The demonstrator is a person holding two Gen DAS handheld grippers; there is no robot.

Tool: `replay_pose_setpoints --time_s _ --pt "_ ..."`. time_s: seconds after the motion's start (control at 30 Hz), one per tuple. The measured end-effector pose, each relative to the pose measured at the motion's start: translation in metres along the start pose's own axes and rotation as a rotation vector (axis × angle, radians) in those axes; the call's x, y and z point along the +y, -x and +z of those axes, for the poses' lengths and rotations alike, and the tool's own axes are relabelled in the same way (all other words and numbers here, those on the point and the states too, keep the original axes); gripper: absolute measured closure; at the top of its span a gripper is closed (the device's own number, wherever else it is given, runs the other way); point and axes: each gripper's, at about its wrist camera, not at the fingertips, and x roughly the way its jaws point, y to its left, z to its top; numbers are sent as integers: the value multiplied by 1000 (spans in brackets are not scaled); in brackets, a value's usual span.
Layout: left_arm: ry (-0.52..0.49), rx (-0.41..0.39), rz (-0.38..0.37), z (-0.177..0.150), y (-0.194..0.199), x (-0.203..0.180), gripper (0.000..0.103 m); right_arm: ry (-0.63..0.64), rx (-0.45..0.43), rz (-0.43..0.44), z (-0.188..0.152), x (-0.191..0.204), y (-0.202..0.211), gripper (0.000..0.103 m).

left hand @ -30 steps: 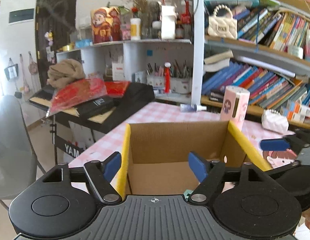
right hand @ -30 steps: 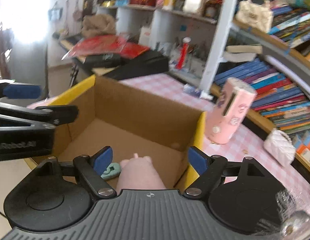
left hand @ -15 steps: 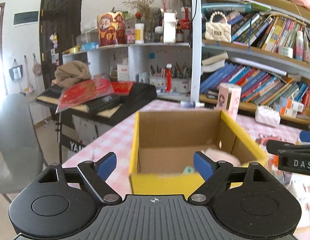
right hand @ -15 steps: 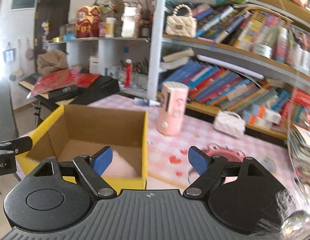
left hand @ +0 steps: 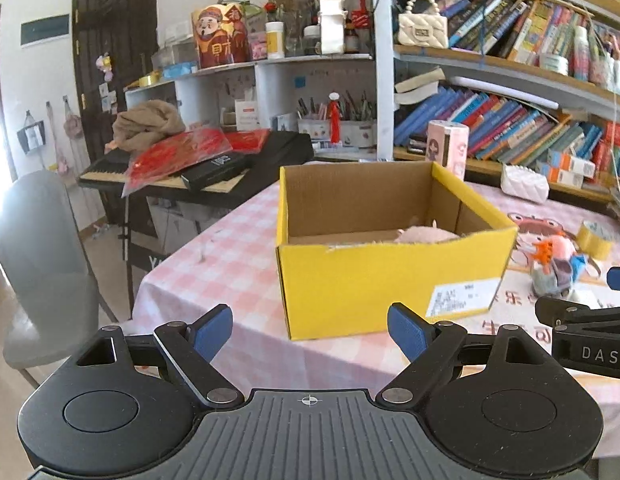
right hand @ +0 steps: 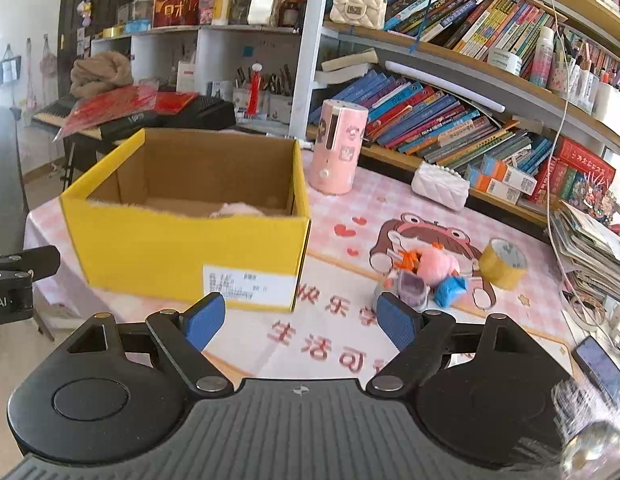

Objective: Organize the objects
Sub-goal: 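Withdraw both open tools from the box toward the remaining toys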

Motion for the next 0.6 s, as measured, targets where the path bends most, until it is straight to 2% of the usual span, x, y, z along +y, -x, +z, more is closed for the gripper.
replay_pose_setpoints --time_s 0.2,0.33,0.6 --pt "-25 29 -32 -14 10 -3 14 -49 45 -10 -20 6 19 19" --pt "-49 43 -63 -21 16 -6 14 -26 47 -51 -29 10 30 19" --pt "-105 59 -139 -31 23 -21 14 -66 79 -103 -49 2 48 19"
